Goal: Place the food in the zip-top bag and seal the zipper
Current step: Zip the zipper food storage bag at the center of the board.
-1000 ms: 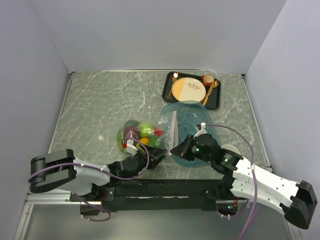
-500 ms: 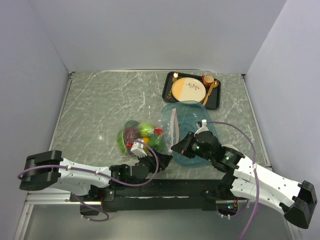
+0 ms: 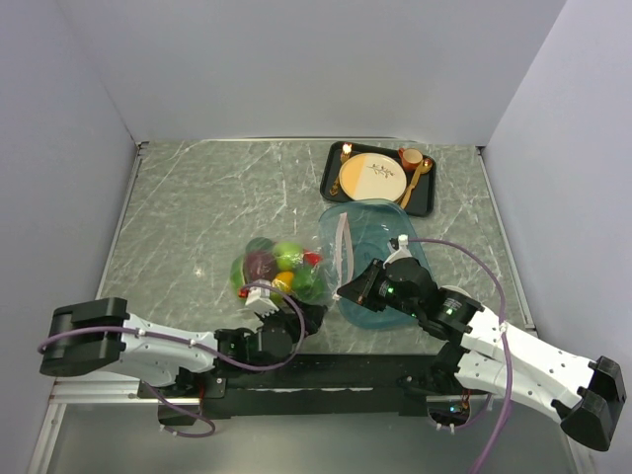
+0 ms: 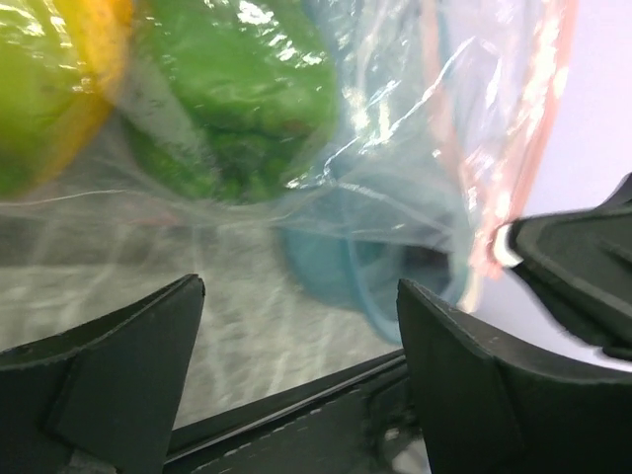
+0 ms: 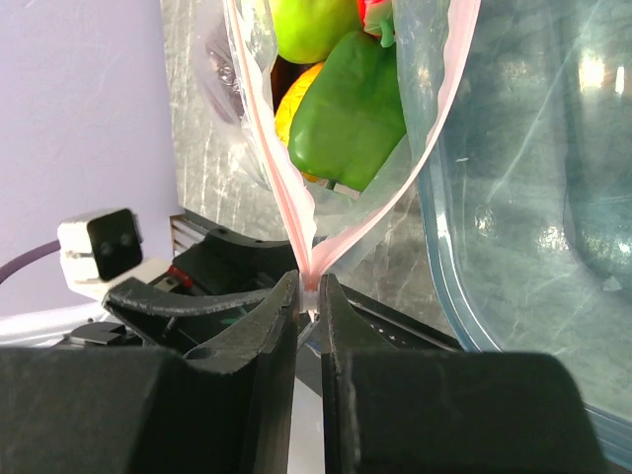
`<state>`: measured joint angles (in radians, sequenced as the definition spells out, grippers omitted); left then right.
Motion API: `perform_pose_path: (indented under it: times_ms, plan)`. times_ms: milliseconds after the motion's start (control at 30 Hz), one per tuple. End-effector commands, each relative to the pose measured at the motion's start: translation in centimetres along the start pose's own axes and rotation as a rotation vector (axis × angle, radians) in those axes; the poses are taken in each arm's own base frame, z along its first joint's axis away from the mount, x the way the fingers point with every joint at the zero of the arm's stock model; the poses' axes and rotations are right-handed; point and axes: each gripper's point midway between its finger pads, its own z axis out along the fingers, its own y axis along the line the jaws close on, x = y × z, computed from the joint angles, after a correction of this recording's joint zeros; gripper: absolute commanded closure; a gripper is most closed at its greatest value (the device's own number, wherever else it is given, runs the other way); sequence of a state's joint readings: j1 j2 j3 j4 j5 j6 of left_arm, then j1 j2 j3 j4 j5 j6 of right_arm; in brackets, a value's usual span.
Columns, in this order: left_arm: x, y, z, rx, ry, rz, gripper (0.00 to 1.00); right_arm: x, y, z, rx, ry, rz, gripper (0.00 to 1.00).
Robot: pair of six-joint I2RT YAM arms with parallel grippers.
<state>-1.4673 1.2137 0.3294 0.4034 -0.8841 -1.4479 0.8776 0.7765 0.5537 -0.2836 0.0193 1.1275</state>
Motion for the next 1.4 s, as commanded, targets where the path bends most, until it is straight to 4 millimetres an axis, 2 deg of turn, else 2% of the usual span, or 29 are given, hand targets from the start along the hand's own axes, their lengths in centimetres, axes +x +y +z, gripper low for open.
perform_pose_path:
  times_ms: [0, 67, 100, 167, 267, 333, 567, 767, 833, 867, 933, 967, 1100, 1233, 1367]
  plan:
    - [0.1, -1.3, 0.8, 0.067, 0.016, -0.187, 0.18, -1.3, 2.1, -0.7, -0.058, -0.047, -0.002, 1.0]
    - [0.2, -1.6, 1.0, 0.1, 0.034, -0.242, 0.27, -1.4, 2.2, -1.0, -0.062, -0.053, 0.003, 1.0]
    - [0.9, -0.8, 1.5, 0.081, 0.063, -0.231, 0.3, -1.5, 2.3, -1.0, -0.062, -0.057, 0.001, 1.0]
    - [1.3, -1.0, 1.8, 0.092, 0.075, -0.245, 0.35, -1.7, 2.6, -1.3, -0.072, -0.063, 0.0, 1.0]
    - [1.9, -0.3, 2.4, 0.084, 0.091, -0.231, 0.36, -1.8, 2.9, -1.4, -0.072, -0.065, -0.006, 1.0]
    - [1.5, 0.2, 2.8, 0.079, 0.078, -0.247, 0.36, -1.9, 2.8, -1.3, -0.066, -0.064, -0.007, 1.0]
    - [-1.8, 3.5, 4.2, 0.017, -0.002, -0.293, 0.34, -1.3, 2.1, -1.3, -0.062, -0.05, 0.005, 1.0]
    - [-3.8, 4.0, 4.8, -0.014, -0.057, -0.282, 0.33, -0.9, 1.5, -1.4, -0.054, -0.038, 0.012, 1.0]
    - [-5.0, 3.9, 4.7, -0.013, -0.097, -0.283, 0.32, -0.7, 1.4, -1.3, -0.056, -0.031, 0.013, 1.0]
    - [-5.2, 4.8, 4.5, -0.042, -0.109, -0.266, 0.32, -0.6, 1.3, -1.2, -0.055, -0.028, 0.016, 1.0]
    - [-6.7, 4.3, 4.3, -0.022, -0.139, -0.248, 0.31, -0.4, 1.2, -1.0, -0.059, -0.019, 0.022, 1.0]
    - [-6.8, 5.2, 4.3, -0.067, -0.138, -0.21, 0.31, -0.1, 1.0, -0.8, -0.059, -0.01, 0.021, 1.0]
    - [-7.6, 4.4, 3.4, -0.053, -0.134, -0.202, 0.32, -0.1, 1.1, -0.4, -0.07, -0.011, 0.024, 1.0]
    - [-6.1, 3.9, 2.6, -0.034, -0.077, -0.211, 0.33, 0.0, 1.4, 0.2, -0.085, -0.012, 0.031, 1.0]
    - [-4.2, 1.6, 1.8, 0.005, -0.044, -0.218, 0.37, -0.2, 1.5, 0.2, -0.088, -0.02, 0.03, 1.0]
